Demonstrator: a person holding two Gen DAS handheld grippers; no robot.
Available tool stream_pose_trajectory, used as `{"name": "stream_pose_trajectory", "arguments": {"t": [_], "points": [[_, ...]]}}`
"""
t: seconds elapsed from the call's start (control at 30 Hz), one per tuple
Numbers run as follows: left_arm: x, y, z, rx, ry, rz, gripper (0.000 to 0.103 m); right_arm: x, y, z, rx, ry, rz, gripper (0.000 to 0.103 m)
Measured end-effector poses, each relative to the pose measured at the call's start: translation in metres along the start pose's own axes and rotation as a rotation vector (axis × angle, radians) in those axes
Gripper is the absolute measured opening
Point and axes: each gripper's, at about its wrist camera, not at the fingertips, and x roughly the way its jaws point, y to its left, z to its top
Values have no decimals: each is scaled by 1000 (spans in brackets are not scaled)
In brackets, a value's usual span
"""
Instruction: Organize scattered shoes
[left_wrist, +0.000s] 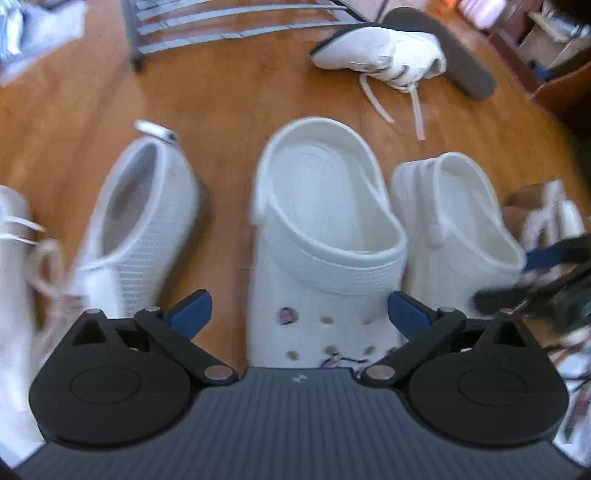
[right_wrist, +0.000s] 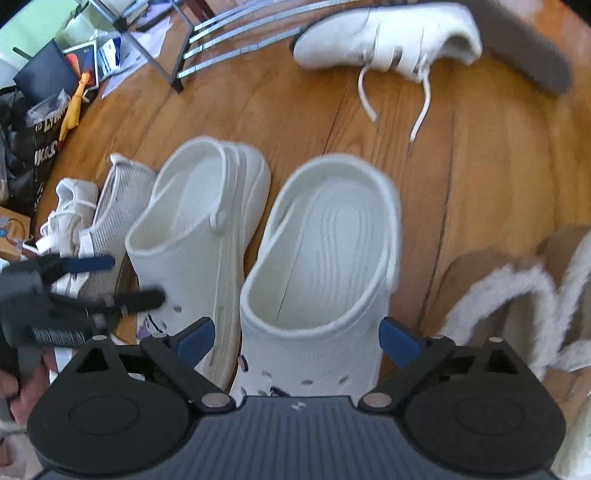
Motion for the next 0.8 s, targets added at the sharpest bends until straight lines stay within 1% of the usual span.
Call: {"name": "stream_pose_trajectory", "arguments": {"t": [0.03, 0.07, 0.13, 0.17, 0.23, 0.3, 0.37, 0.4, 0.43, 0.5, 0.53, 0.57, 0.6, 0.63, 0.67, 0.73, 0.8], "points": [[6, -2, -2, 9, 22, -13, 94, 6, 1, -2, -15, 3, -14, 101], [11, -6, -5, 30, 33, -10, 94, 9, 4, -4, -37, 7, -28, 102], [18, -19, -10, 73, 23, 31, 97, 20, 16, -13, -189, 14, -87, 102], [19, -20, -9, 82, 18, 39, 96, 18, 16, -14, -187, 2, -82, 99], [21, -23, -8, 80, 21, 7, 95, 13, 16, -16, -179, -14, -75, 95], [22, -28, -6, 76, 27, -24, 94, 4, 14, -15, -137, 21, -80, 89], [22, -36, -5, 88, 35, -42, 93, -5, 12, -13, -102, 49, -82, 80], [22, -45, -6, 113, 39, -31, 92, -9, 10, -12, -87, 62, -84, 76], [20, -55, -5, 152, 50, -5, 92, -17, 7, -11, -66, 63, -70, 75], [13, -61, 0, 185, 64, 3, 90, -46, -3, -9, -8, 34, -7, 78], [2, -62, 6, 188, 56, -10, 90, -55, -7, -8, 12, 17, 16, 84], [-12, -61, 15, 190, 28, -19, 90, -67, -13, -6, 28, -24, 38, 90], [-22, -62, 23, 202, -3, -8, 91, -83, -20, -4, 50, -78, 64, 91], [-30, -63, 30, 219, -29, 11, 95, -92, -27, 0, 69, -117, 78, 92], [-38, -64, 38, 243, -55, 37, 96, -98, -35, 5, 90, -146, 86, 92], [-37, -72, 68, 316, -110, 124, 100, -102, -49, 20, 140, -184, 89, 92], [-31, -80, 101, 395, -165, 218, 103, -102, -63, 43, 201, -220, 86, 92]]}}
